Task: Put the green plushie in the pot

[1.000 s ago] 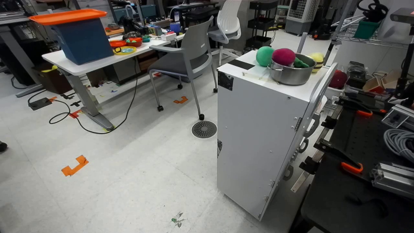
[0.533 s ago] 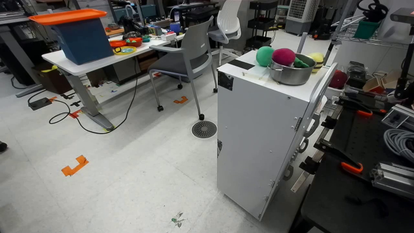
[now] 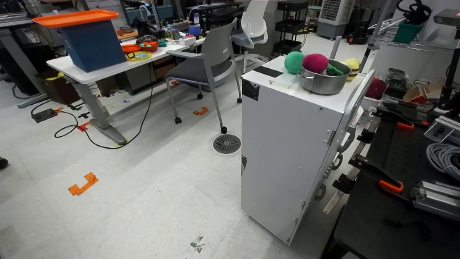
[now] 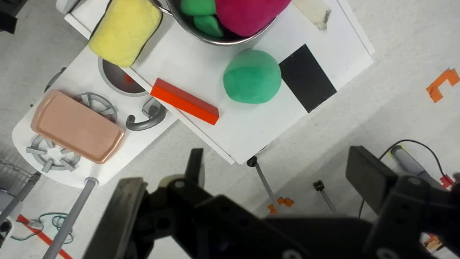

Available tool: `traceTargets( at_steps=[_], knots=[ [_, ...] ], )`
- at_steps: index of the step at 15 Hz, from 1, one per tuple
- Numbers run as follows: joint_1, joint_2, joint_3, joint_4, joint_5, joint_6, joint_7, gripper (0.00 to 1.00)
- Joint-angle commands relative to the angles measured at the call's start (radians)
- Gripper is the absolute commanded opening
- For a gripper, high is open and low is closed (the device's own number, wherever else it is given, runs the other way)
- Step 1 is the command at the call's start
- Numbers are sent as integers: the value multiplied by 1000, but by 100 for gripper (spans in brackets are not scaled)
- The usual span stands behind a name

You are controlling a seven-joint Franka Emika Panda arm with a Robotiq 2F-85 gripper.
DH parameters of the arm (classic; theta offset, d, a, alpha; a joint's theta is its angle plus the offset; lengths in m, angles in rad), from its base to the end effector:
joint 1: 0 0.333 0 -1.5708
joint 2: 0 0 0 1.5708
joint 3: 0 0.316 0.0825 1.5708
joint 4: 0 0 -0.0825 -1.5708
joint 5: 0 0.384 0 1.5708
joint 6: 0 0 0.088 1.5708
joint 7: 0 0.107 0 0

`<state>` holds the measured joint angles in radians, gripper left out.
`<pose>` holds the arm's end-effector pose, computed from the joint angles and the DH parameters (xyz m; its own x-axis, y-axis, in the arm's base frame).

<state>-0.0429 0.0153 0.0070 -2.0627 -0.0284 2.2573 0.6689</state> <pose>0.5683 -0.0212 0.4437 0.7581 -0.6334 0.1551 -0.6274 -0.7733 -0.0911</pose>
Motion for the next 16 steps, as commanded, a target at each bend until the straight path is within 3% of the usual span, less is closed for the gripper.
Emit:
traceTargets(
  at_steps=[1, 16],
  knots=[
    [6, -5, -17, -15, -37, 4, 30, 100],
    [41, 151, -44, 4, -177, 24, 114, 100]
  ],
)
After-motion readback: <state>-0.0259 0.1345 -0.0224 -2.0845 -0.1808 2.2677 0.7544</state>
